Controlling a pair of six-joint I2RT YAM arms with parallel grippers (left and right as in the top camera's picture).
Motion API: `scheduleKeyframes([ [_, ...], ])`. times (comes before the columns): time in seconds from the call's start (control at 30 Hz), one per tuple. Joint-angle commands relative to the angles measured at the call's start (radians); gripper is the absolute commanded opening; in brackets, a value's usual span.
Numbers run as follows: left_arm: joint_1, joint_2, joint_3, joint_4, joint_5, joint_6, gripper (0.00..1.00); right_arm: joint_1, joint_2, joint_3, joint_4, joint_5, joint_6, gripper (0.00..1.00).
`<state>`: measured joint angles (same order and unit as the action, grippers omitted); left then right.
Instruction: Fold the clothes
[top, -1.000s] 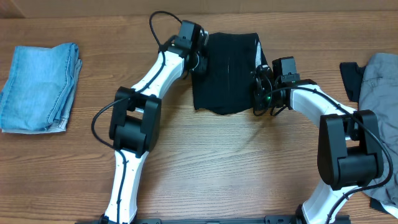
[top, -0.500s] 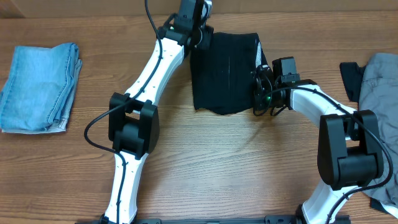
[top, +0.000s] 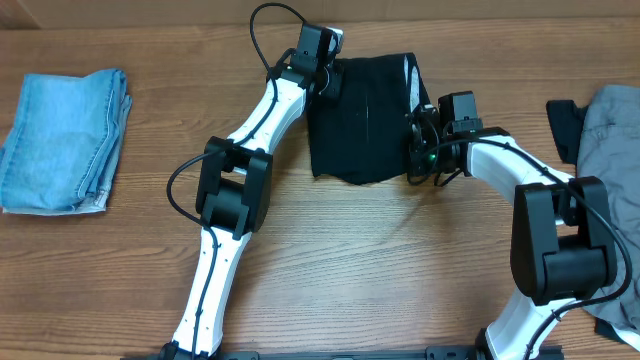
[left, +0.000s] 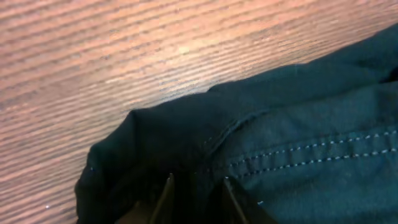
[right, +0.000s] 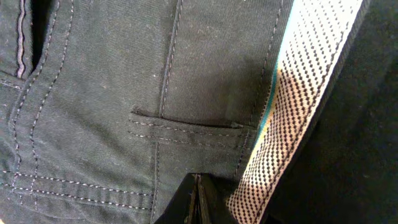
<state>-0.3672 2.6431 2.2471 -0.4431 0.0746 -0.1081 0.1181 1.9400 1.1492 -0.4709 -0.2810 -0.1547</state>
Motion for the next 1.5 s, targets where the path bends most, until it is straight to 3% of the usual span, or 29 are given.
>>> scheduleKeyframes([
  [0.0,-0.009,-0.01,0.081,-0.003,-0.003,0.007,0.35,-0.002,-0.027,0.11,-0.052,0.018,0.029,0.04],
  [0.2,-0.016,-0.087,0.222,-0.11,0.089,0.007,0.52,-0.002,-0.059,0.347,-0.027,0.019,0.062,0.04],
  [0.37,-0.027,-0.092,0.224,-0.283,0.116,0.008,0.53,-0.002,-0.005,0.348,0.099,0.06,0.062,0.06],
  [0.67,-0.026,-0.091,0.194,-0.52,0.079,0.008,0.55,-0.002,0.303,0.348,0.291,0.06,0.062,0.06],
  [0.93,-0.026,-0.121,0.261,-0.528,0.07,0.008,0.58,-0.002,0.229,0.394,0.27,0.015,0.062,0.05],
  [0.97,-0.026,-0.13,0.28,-0.534,0.069,0.008,0.59,-0.002,0.192,0.404,0.258,0.019,0.062,0.07],
  [1.03,-0.025,-0.15,0.298,-0.57,0.041,0.007,0.66,-0.002,0.11,0.417,0.19,0.061,0.063,0.25],
  [1.13,-0.019,-0.152,0.297,-0.66,0.019,0.003,0.72,-0.002,0.01,0.417,-0.024,0.098,0.089,0.33],
  [1.3,0.015,-0.152,0.296,-0.735,0.018,-0.013,0.84,-0.002,-0.028,0.414,-0.38,0.097,0.088,0.35],
  [1.47,0.054,-0.152,0.296,-0.768,0.019,-0.027,0.88,-0.002,-0.002,0.373,-0.489,0.109,0.088,0.35],
])
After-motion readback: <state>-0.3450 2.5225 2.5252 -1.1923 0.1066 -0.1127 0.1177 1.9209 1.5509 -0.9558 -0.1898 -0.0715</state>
